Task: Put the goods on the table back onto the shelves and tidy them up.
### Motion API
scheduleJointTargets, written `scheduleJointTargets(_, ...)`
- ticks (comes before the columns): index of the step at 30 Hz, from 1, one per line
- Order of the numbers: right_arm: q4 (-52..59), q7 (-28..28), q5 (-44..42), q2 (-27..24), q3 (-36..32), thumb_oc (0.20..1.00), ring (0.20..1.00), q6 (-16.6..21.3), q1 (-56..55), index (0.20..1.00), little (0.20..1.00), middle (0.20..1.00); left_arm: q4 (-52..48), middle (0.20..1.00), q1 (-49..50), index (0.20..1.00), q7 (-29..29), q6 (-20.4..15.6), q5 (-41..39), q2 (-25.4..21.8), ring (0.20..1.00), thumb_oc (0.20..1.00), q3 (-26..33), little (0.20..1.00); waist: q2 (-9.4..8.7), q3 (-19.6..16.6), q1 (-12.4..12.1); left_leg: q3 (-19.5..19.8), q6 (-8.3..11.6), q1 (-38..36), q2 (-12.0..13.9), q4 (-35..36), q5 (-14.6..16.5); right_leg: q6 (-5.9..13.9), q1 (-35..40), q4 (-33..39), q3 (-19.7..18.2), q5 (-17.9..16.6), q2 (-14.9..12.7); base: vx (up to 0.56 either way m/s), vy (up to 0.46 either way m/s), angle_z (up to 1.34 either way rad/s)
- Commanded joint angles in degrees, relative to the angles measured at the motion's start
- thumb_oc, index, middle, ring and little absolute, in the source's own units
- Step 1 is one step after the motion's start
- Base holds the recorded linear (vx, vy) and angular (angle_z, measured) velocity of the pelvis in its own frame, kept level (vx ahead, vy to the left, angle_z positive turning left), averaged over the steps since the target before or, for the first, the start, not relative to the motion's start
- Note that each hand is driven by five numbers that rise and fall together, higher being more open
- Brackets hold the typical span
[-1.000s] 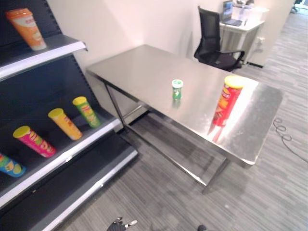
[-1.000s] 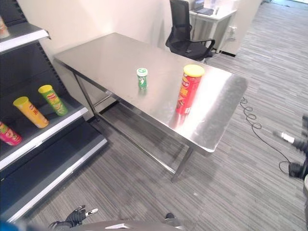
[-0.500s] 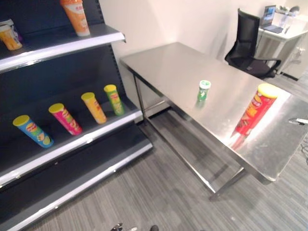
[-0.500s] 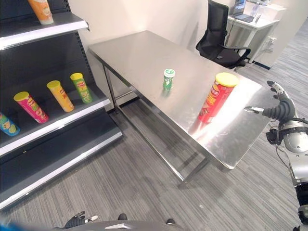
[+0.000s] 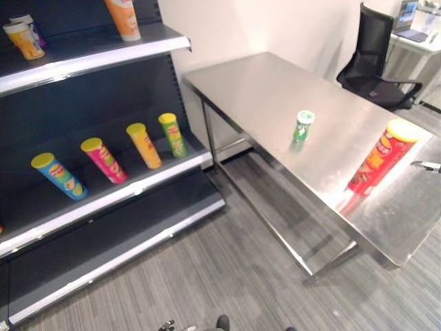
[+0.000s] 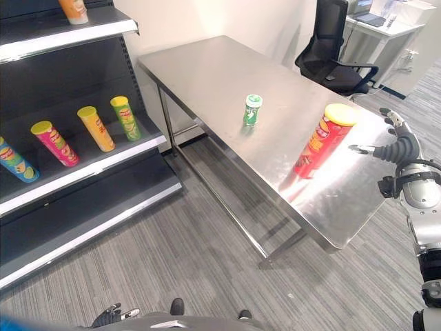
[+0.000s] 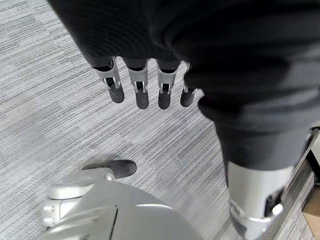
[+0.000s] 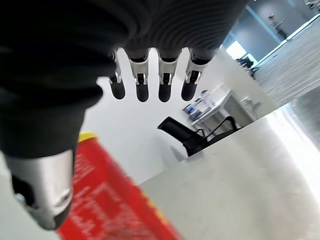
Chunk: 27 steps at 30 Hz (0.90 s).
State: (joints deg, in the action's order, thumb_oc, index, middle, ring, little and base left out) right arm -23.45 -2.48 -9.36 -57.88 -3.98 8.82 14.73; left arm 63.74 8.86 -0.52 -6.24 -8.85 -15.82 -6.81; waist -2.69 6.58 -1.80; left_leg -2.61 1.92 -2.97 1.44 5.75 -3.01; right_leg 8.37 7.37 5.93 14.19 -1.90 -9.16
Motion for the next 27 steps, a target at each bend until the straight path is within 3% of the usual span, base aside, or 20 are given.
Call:
scheduleJointTargets(1,-0.1,-0.7,-2.1,-4.9,3.1,1.000,1.000,2.6,6.0,1.000,1.000,1.000,1.1,1.000,-3.3,1.000,0.5,-1.7,-2.2,-0.9,1.000,1.000,-2.3,1.000,-0.17,-0.7,-2.1,-1.4,4.35,-0.9,3.5,-0.7,4.1,2.34,3.0,-1.1,2.9,3.5,-1.3,0.00,0.000,0.00)
scheduleJointTargets(27,-1.7,-1.1,-0.4,-4.6,9.3,1.000,1.000,2.3,12.1,1.000,1.000,1.000,0.1,1.000,-2.5,1.000,0.8,-1.6,-2.7,-1.2,1.000,1.000,-2.5,1.000,-0.16,-0.9,-3.5,-0.7,4.33,-0.7,3.2,-0.7,4.2,2.34,3.5,-1.0,4.3,3.6,-1.5,0.00,0.000,0.02)
